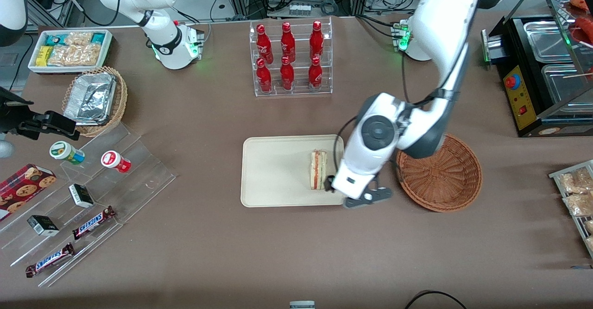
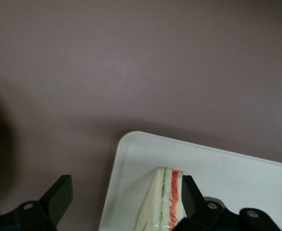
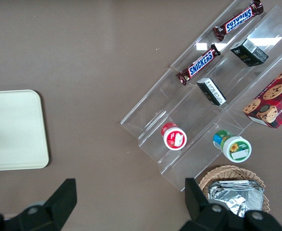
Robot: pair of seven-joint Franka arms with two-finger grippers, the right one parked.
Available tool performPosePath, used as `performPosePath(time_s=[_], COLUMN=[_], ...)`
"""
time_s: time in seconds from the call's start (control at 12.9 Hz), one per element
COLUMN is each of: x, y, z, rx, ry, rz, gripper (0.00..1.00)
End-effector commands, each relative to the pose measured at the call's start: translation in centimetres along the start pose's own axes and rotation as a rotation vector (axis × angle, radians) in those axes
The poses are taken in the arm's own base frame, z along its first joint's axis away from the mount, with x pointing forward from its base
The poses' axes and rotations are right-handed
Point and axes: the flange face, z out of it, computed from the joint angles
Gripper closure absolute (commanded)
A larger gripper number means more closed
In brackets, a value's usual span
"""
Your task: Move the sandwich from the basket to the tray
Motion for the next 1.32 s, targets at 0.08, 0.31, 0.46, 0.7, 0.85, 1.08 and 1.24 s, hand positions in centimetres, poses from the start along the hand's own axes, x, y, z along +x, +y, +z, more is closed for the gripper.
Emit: performPosePath(time_s=[0.08,0.31,0.46,0.7,0.85,1.08,1.24], x=[3.0,5.1,5.8,6.4,5.9,4.3,3.4], y=[-5.0,-9.5,-12.2,-16.4,-18.9,-22.4,-24.3], z=[-3.5,-6.7,-9.4,-12.8,-15.5,-20.8,-23.6], rx=[0.036,0.054,0.07,0.092,0.108,0.125,0.121], ry=[-0.034,-0.059,-0.074,-0.118,-0.159,-0.198,-0.208], rz=[0.037,0.069,0.068,0.07,0.118,0.155,0.174], gripper=[0.0,0.0,0.0,0.0,0.0,0.0,0.0])
